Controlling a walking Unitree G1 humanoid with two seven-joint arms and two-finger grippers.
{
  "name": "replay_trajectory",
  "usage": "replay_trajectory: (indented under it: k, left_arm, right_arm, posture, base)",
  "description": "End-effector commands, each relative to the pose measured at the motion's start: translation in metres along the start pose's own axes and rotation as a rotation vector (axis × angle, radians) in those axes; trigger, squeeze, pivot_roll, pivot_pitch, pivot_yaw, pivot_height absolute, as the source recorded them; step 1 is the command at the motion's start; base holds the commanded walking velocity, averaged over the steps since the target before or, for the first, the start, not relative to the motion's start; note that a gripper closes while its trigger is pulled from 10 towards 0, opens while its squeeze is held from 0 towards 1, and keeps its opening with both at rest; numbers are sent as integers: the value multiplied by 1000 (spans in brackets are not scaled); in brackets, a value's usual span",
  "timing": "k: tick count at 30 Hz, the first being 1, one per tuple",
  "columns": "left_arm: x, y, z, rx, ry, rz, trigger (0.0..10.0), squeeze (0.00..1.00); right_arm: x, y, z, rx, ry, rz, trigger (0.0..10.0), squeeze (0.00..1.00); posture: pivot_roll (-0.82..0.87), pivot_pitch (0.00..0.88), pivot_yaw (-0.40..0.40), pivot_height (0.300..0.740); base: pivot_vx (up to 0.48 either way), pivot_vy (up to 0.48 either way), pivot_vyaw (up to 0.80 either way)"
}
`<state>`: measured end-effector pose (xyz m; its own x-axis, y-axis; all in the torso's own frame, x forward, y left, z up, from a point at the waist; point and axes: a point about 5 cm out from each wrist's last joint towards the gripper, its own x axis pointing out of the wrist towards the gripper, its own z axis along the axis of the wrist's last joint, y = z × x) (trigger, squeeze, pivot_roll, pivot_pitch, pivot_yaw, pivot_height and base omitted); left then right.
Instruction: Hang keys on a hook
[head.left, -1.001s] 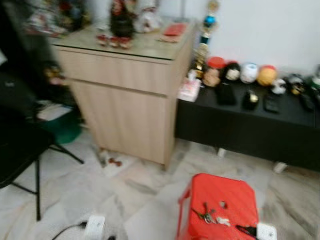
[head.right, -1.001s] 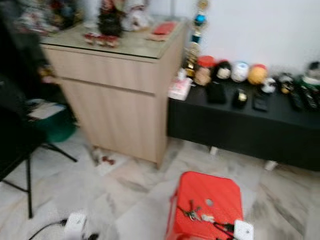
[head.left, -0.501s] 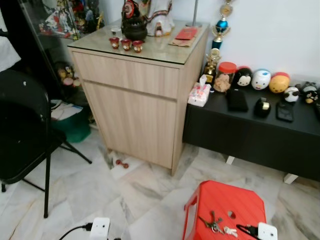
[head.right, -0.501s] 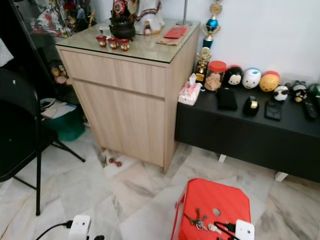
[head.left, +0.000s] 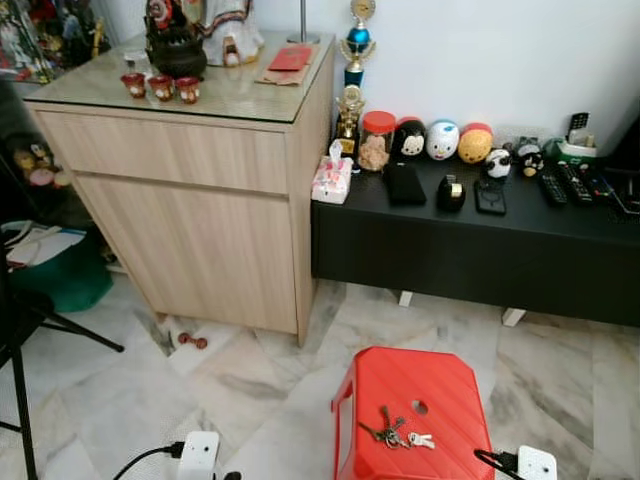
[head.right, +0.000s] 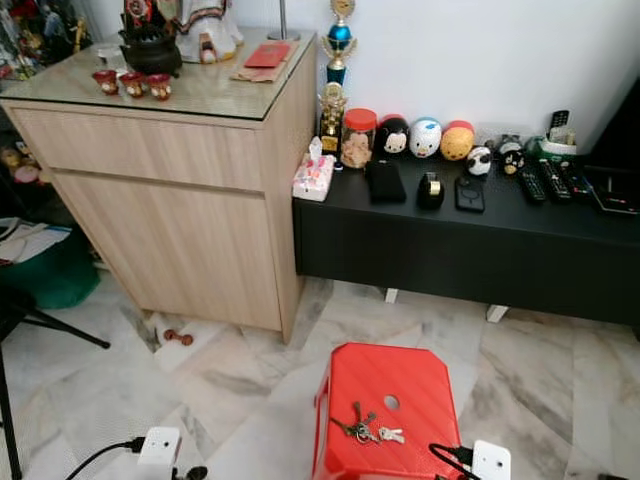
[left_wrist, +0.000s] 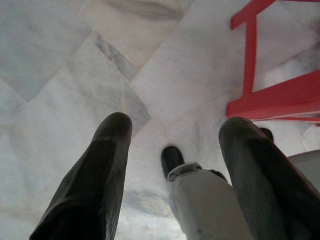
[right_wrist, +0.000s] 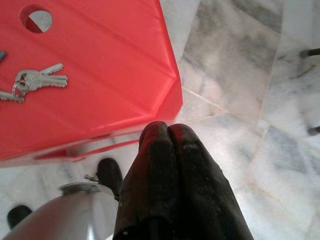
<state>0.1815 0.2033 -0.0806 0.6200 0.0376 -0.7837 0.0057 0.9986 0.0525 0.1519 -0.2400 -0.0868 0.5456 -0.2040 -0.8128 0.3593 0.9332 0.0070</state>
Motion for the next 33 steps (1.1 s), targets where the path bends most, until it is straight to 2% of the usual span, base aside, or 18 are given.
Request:
replay_trajectory:
  k: [1,18,21,22,27,28,29,30,31,33]
  left_arm:
    - [-1,-3,-5,-7,13,-6,10000,0]
    - [-1,-2,-6,-7,19,0,10000,0]
    - [-1,-2,-6,-8,19,0,10000,0]
    - [-1,-2,-6,-11,18,1,10000,0]
    - [-1,-2,-7,-12,19,3,10000,0]
    - [-1,-3,-7,-9,21,-2,10000,0]
    - [-1,-3,-7,-9,21,-2,10000,0]
    - [-1,-3,-8,-9,21,-4,10000,0]
    - [-1,-4,-8,-10,21,-7,10000,0]
    - [-1,-5,-8,-10,21,-7,10000,0]
  right_arm:
    - [-1,-5,-1,6,2,-13,10000,0]
    - [-1,-2,3,22,-37,22,10000,0]
    - [-1,-1,6,-13,-60,50,10000,0]
    - [-1,0,10,-60,-88,77,10000,0]
    - [-1,2,15,-90,-138,113,10000,0]
    - [1,21,39,-103,-247,161,10000,0]
    - [1,21,39,-103,-247,161,10000,0]
    - [1,34,55,-113,-314,191,10000,0]
    - [-1,66,91,-136,-446,265,10000,0]
    - [-5,79,106,-169,-509,302,10000,0]
  posture:
    - [38,7,-12,740]
    - [34,11,-11,740]
    - [38,12,-12,740]
    - [37,13,-12,740]
    - [29,14,-13,740]
    - [21,16,-15,740]
    - [21,16,-15,740]
    - [21,16,-15,740]
    - [21,18,-17,740]
    - [24,18,-19,740]
  base:
    - [0,0,0]
    - [0,-54,0]
    - [0,0,0]
    - [0,0,0]
    - [0,0,0]
    - [0,0,0]
    - [0,0,0]
    - [0,0,0]
    - [0,0,0]
    - [0,0,0]
